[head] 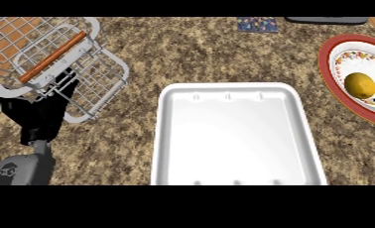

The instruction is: Pick the lemon from the tray and place it in the plate

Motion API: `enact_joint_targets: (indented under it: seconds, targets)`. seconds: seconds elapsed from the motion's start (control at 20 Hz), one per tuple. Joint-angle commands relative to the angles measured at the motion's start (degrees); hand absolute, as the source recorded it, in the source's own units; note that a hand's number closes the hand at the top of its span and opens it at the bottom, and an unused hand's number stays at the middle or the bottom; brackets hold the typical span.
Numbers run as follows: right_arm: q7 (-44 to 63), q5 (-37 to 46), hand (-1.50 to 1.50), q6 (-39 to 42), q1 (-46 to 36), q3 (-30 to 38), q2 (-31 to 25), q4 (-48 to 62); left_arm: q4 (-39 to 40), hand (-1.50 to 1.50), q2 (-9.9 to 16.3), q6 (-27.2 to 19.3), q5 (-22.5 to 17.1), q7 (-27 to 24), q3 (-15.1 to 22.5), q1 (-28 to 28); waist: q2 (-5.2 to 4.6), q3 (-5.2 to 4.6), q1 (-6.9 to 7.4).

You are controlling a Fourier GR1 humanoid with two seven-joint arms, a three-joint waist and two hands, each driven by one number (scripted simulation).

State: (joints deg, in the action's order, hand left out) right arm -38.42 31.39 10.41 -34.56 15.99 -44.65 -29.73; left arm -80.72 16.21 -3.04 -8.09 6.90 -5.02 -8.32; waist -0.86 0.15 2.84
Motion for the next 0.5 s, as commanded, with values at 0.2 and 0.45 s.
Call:
enact_joint_targets:
  seconds: [0.2, 0.45]
  targets:
    - [-15.79, -5.63, -1.5, 0.76, -5.01, 5.53, 0.92, 5.97, 1.67, 0.0, 0.12, 1.23, 1.54, 2.5, 2.52, -3.78, -0.11, 0.15, -1.59]
    - [-16.77, -12.58, -1.5, 16.27, -8.97, 8.87, -1.09, 7.25, -1.02, 0.0, -0.99, 0.61, 2.57, 1.51, 3.77, 0.05, 0.57, 0.0, -2.17]
